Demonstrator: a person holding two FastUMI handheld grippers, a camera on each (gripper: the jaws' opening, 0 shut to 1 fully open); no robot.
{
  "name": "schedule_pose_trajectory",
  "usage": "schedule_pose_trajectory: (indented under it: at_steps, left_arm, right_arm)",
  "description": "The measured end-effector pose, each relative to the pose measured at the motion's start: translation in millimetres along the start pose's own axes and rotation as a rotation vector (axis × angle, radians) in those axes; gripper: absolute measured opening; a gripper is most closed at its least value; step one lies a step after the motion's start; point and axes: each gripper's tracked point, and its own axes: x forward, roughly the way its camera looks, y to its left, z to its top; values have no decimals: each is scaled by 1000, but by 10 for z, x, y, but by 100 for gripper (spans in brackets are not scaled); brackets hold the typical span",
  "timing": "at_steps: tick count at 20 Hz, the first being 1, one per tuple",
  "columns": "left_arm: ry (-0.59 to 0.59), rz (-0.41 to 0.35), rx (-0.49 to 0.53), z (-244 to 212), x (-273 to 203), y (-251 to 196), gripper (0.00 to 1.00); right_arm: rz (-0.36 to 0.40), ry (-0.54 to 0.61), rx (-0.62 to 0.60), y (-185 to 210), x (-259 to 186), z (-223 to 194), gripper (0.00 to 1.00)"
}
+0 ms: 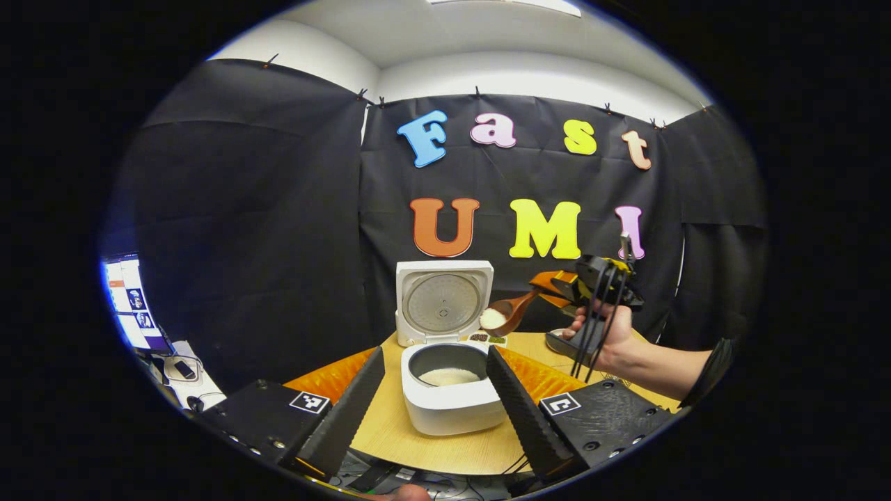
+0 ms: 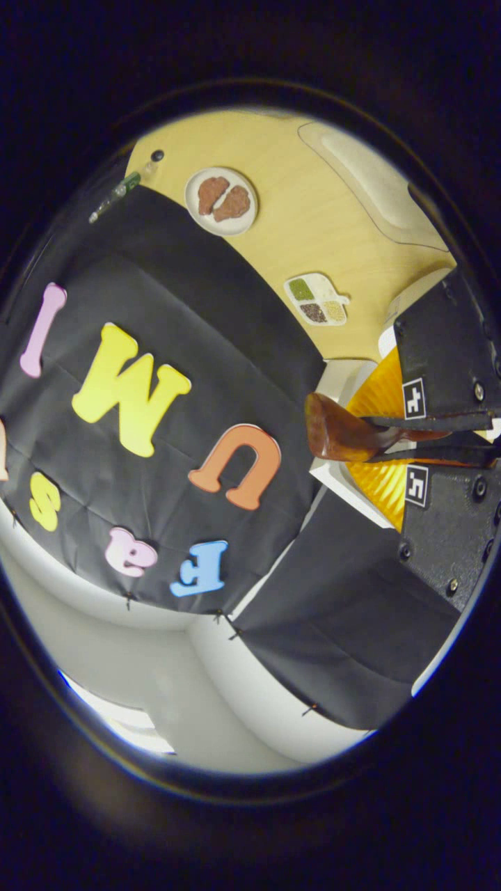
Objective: Close the left gripper, press the button to open the rice cooker; take a wooden spoon from the chopstick holder with the right hand, scoop a spoonful of rice and pour it into the rice cooker, then put the wooden spoon back into the chopstick holder.
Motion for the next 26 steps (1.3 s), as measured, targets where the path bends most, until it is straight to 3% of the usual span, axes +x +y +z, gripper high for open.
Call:
schedule_pose_trajectory:
  at_steps: [9,26]
  left_arm:
    - [26,61,-50,-107,-139,141,94]
    - [11,81,-85,-186,-217,-14,94]
  right_arm:
    - [-23,136,-357,-57,517,-673,10]
    - [80,134,-916,405,526,-674,10]
